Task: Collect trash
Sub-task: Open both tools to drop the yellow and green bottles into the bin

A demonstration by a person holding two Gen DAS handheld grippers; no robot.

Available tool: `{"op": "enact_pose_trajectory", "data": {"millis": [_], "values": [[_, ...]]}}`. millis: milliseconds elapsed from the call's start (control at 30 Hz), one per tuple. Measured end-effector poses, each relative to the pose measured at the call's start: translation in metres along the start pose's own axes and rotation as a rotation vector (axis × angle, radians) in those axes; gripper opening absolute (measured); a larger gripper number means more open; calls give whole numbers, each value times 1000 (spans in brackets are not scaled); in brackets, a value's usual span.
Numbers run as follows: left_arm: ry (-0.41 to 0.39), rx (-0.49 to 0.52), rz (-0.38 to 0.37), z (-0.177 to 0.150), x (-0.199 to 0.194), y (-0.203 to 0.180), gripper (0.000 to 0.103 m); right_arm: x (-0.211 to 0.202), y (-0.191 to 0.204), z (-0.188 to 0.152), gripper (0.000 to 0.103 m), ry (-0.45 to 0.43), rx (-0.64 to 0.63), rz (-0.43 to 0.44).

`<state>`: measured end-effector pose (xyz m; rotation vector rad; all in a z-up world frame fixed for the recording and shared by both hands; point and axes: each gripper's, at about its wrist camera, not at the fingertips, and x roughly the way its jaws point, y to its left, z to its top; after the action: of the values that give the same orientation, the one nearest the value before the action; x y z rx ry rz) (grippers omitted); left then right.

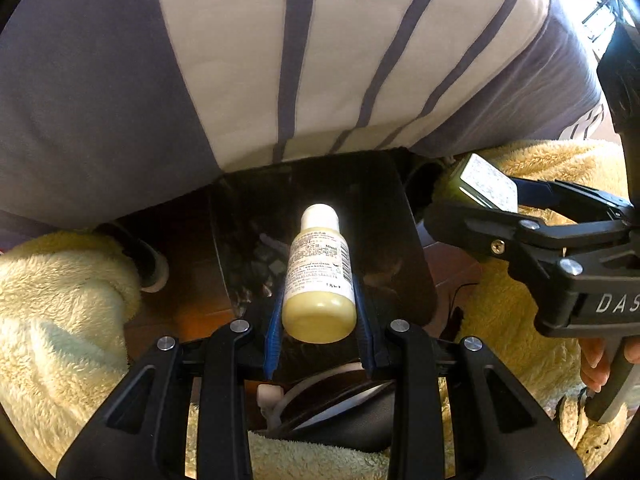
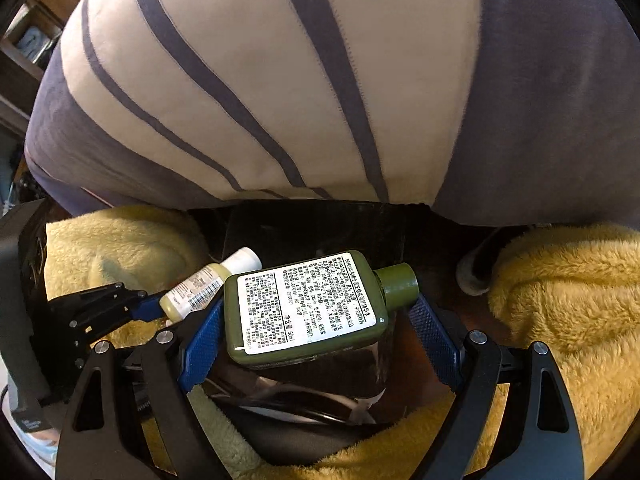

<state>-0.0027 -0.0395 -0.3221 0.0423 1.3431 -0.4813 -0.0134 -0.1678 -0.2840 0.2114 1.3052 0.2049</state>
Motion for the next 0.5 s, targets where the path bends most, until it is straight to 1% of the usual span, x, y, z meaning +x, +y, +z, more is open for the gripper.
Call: {"op": "enact_pose_trajectory", "data": {"millis": [167,300,367,400,433,467,500], "values": [[13,-13,-10,1,4,5,29,7,3,9,87,14,-1,-3],[15,-29,-15,1,3,11,30,9,2,7,87,18,1,-4],[14,-37,-10,1,4,12,40,8,1,5,89,12,3,-11],[9,-40,-6,2,2,12,49,6,0,6,93,2,4,-18],[1,-42,-6,2,0,12,56,4,-1,8,95,-8,6,-24],[-4,-43,-4,2,-2,12,60,1,-2,8,96,-15,8,-27],[-9,-42,-2,1,-3,12,67,-2,-3,9,97,-25,12,-31]]}}
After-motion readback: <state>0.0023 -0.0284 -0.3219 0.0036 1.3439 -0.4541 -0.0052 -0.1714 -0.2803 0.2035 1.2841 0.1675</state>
